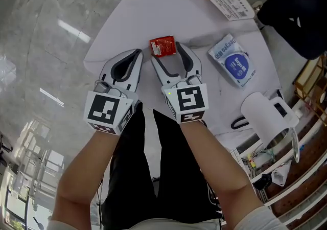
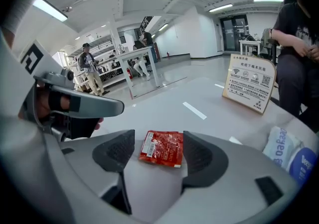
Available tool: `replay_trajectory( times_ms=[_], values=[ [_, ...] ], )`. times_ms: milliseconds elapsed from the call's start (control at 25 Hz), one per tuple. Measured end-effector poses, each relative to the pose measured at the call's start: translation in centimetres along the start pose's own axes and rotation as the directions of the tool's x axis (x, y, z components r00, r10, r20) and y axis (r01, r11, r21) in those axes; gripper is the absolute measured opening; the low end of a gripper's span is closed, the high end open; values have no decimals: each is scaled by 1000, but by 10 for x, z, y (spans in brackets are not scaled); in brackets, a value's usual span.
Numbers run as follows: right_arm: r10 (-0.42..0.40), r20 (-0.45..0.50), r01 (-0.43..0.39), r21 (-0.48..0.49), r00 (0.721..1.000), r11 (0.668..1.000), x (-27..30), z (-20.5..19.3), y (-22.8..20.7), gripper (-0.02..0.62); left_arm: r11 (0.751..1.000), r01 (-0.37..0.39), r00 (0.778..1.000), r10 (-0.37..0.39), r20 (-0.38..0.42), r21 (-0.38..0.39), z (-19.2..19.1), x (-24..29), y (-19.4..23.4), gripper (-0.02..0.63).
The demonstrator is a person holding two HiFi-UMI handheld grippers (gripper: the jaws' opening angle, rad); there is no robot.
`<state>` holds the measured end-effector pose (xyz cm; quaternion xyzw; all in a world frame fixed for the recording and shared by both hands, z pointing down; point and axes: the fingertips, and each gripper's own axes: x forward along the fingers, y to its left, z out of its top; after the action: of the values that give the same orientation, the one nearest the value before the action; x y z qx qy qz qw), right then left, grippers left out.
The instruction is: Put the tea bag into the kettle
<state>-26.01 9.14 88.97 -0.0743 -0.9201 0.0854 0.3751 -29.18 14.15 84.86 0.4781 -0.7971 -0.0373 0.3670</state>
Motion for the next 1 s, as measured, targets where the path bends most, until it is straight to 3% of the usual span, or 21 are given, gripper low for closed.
replay_trajectory(
  times_ms=[440,760,1000],
  values=[
    [-37,-53,36,-22,998,999,16,-12,0,313,1000,0,1000,0,-11,-17,-7,5,11,8],
    [-105,-71,100,-72,992,992,18,-14,-4,310,999,-3,1000,3,-12,-33,-10,5,18,8],
    [-115,-88,104,-121,989,987,18,-17,-4,295,999,-5,1000,4,-8,-36,-9,2,19,8]
  ],
)
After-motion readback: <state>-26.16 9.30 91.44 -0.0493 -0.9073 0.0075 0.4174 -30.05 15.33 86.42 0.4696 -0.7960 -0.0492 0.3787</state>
